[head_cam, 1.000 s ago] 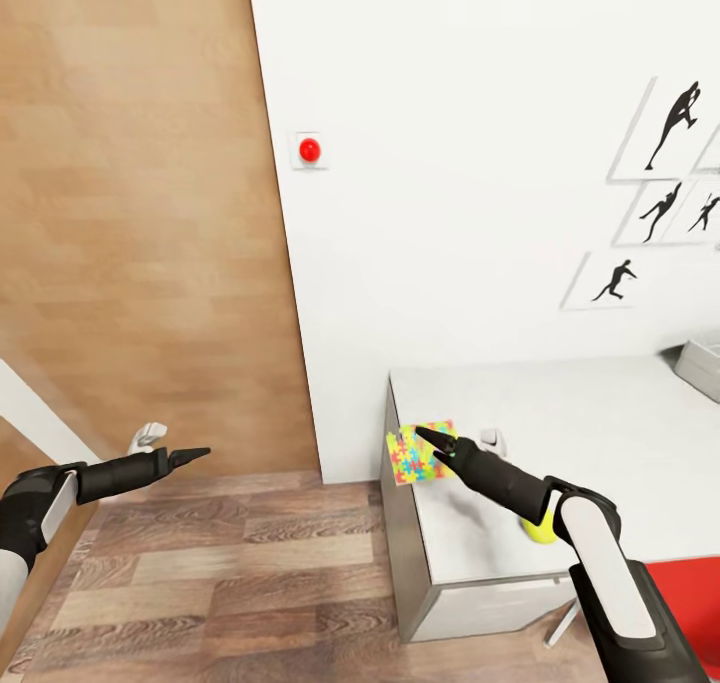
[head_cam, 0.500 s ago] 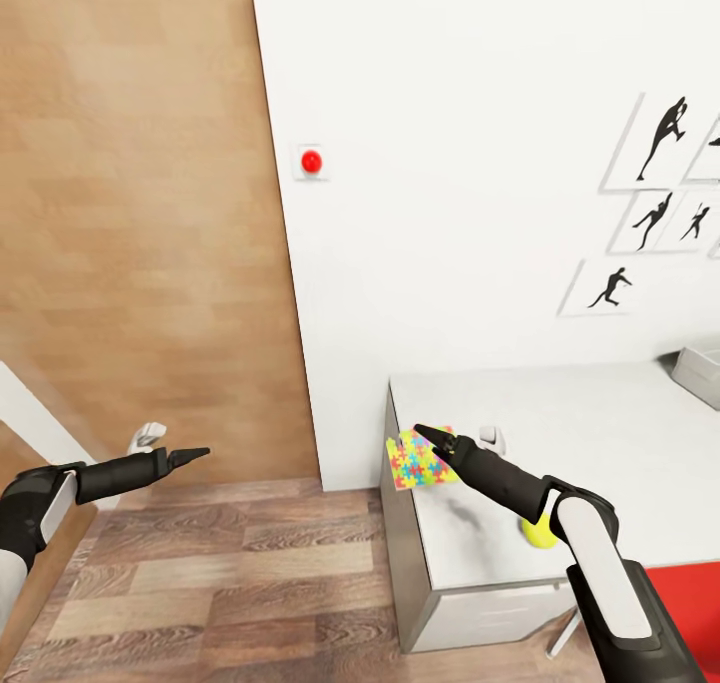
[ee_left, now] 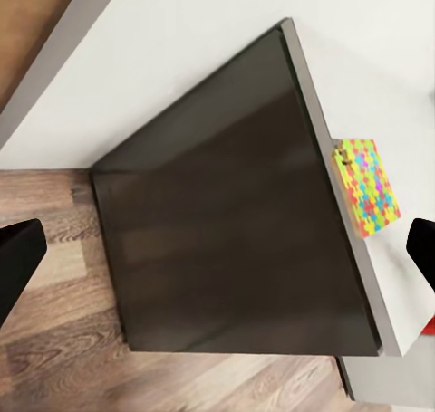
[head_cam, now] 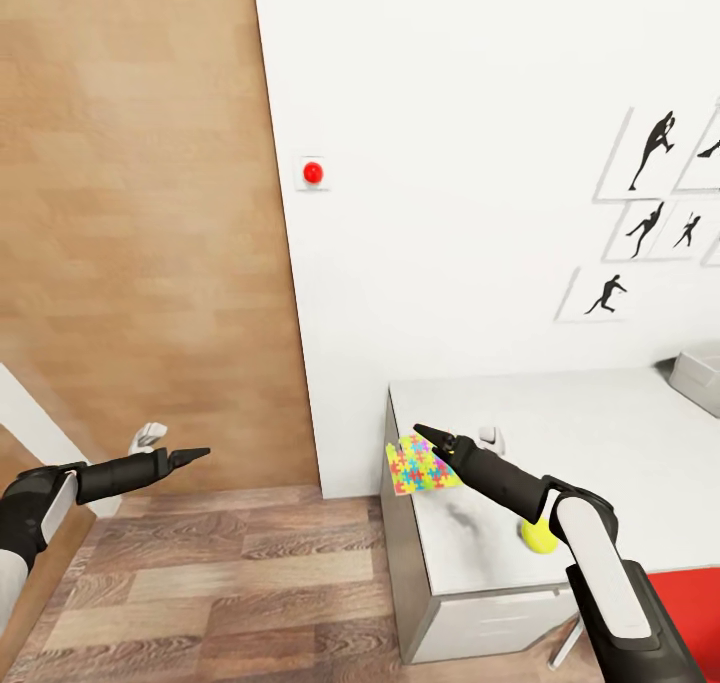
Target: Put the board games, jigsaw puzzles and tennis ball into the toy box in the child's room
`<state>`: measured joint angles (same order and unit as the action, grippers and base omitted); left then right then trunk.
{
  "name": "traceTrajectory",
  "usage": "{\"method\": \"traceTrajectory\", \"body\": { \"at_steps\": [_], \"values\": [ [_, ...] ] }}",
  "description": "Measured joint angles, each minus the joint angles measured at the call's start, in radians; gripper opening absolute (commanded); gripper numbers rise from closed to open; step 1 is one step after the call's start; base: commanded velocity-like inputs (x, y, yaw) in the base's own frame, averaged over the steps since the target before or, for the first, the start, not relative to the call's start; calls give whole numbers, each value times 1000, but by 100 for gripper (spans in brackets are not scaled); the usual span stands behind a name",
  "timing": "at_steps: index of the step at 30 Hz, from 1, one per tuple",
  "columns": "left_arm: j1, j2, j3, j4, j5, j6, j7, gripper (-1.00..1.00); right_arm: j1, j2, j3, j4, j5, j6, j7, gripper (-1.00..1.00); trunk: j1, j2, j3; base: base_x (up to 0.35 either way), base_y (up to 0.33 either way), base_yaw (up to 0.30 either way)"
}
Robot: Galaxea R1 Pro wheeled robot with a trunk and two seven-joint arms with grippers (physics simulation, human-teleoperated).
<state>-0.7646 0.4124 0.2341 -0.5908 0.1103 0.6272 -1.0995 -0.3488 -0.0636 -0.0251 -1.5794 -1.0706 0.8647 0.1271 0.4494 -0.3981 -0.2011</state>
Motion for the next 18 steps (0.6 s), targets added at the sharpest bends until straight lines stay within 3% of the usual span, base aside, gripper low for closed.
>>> {"method": "traceTrajectory", "body": {
  "at_steps": [18],
  "values": [
    [0,0,1,0,0,0,0,100,0,0,-2,-1,0,0,0,100,0,0,29,0,0,0]
  ]
}}
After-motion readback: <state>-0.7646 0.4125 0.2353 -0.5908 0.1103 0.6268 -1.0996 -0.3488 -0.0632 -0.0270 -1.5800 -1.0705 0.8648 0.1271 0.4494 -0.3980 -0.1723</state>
